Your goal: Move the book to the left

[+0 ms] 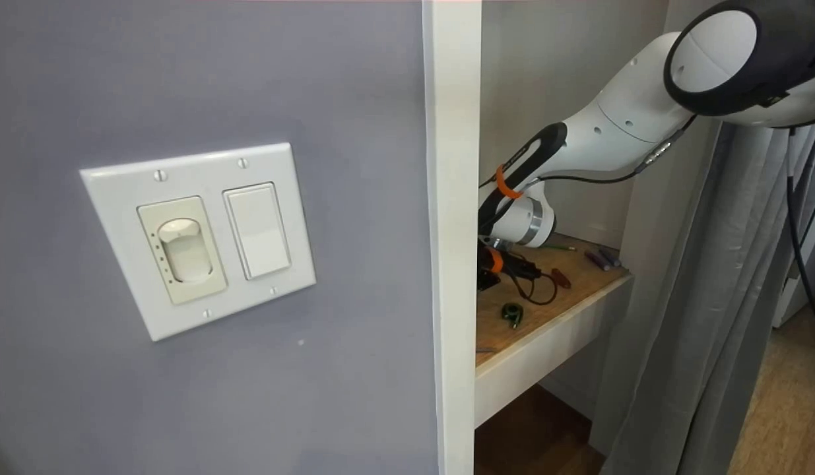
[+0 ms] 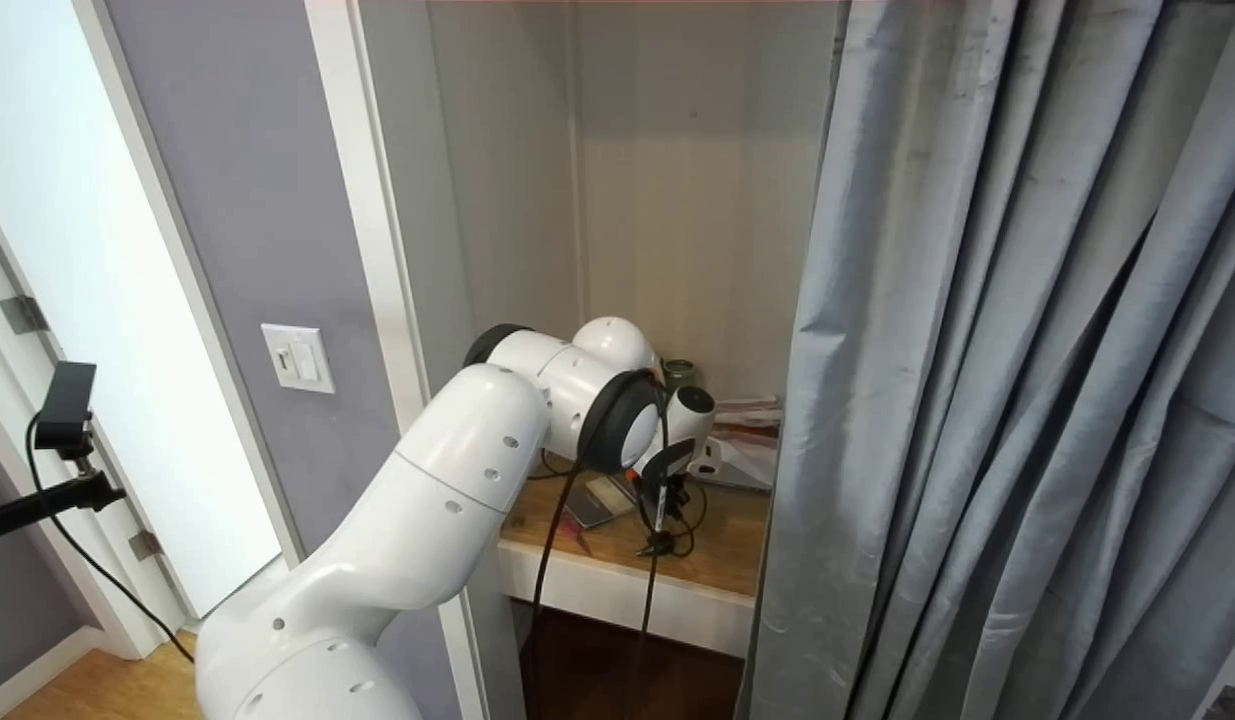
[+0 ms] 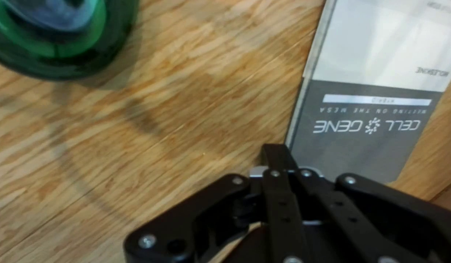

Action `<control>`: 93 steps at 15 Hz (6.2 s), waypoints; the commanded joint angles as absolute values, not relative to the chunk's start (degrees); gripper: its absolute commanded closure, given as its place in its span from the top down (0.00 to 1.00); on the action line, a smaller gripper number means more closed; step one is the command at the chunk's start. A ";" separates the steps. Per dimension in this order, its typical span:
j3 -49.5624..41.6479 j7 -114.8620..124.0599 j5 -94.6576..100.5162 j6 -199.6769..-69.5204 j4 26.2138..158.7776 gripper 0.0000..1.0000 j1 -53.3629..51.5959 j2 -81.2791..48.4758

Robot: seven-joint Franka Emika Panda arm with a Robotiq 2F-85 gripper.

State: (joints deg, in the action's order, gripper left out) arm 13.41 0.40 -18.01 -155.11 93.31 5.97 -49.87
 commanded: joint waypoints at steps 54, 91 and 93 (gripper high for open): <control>15.16 -9.50 -26.04 -132.36 80.14 0.00 1.73 -57.34; 14.84 4.53 -27.28 -113.10 66.23 0.00 0.46 -64.74; 14.98 3.71 -27.89 -112.81 66.28 0.00 0.61 -65.05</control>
State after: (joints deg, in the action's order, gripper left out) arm 13.99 5.70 -26.22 -114.68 67.22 -0.13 -63.16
